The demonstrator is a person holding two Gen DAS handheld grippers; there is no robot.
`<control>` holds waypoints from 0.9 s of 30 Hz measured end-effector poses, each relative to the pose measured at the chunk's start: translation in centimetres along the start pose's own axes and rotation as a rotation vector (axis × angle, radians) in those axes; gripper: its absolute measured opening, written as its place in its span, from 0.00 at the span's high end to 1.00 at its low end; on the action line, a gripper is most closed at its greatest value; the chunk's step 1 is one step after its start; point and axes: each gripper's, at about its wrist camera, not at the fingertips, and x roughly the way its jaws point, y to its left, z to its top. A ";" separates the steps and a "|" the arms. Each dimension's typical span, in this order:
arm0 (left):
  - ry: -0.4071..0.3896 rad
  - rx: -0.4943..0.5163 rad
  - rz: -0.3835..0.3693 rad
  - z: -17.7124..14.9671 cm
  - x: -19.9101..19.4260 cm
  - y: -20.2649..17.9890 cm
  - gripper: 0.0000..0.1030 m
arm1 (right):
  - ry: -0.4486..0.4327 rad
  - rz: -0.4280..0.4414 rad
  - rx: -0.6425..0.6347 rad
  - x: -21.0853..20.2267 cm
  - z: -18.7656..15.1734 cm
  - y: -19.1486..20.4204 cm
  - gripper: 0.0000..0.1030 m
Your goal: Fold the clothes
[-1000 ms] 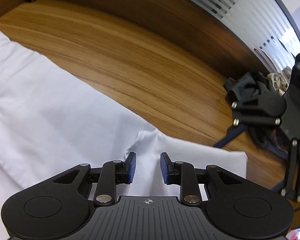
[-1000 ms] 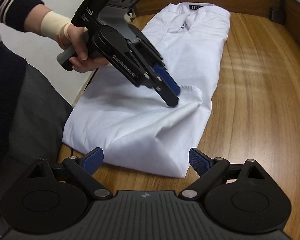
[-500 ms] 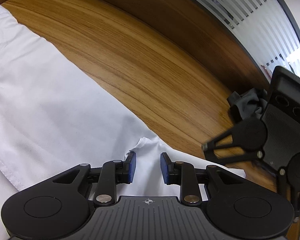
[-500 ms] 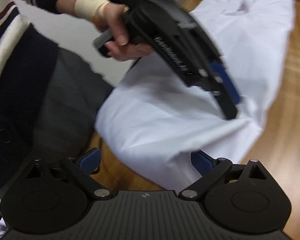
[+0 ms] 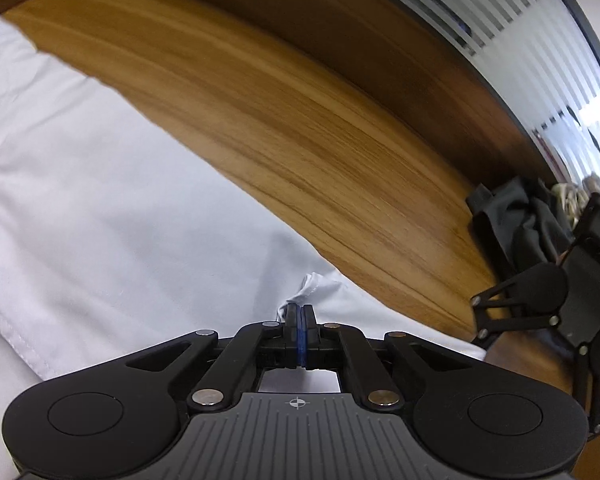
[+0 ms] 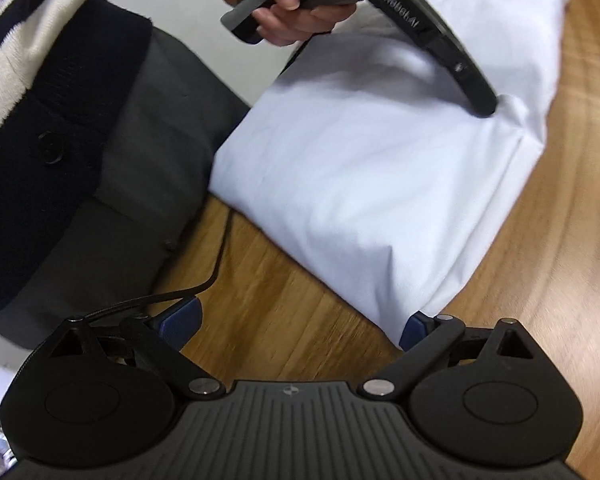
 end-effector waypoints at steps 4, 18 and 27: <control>-0.012 0.005 -0.014 0.0 -0.1 0.5 0.96 | -0.084 -0.136 0.057 -0.8 -1.2 2.1 0.04; -0.115 0.056 0.000 0.1 -4.3 -1.8 0.59 | -0.494 -0.780 0.355 -2.6 -1.1 12.6 0.04; -0.182 0.090 0.042 -3.4 -12.9 -2.5 0.36 | -0.560 -0.957 0.411 4.6 3.6 12.9 0.04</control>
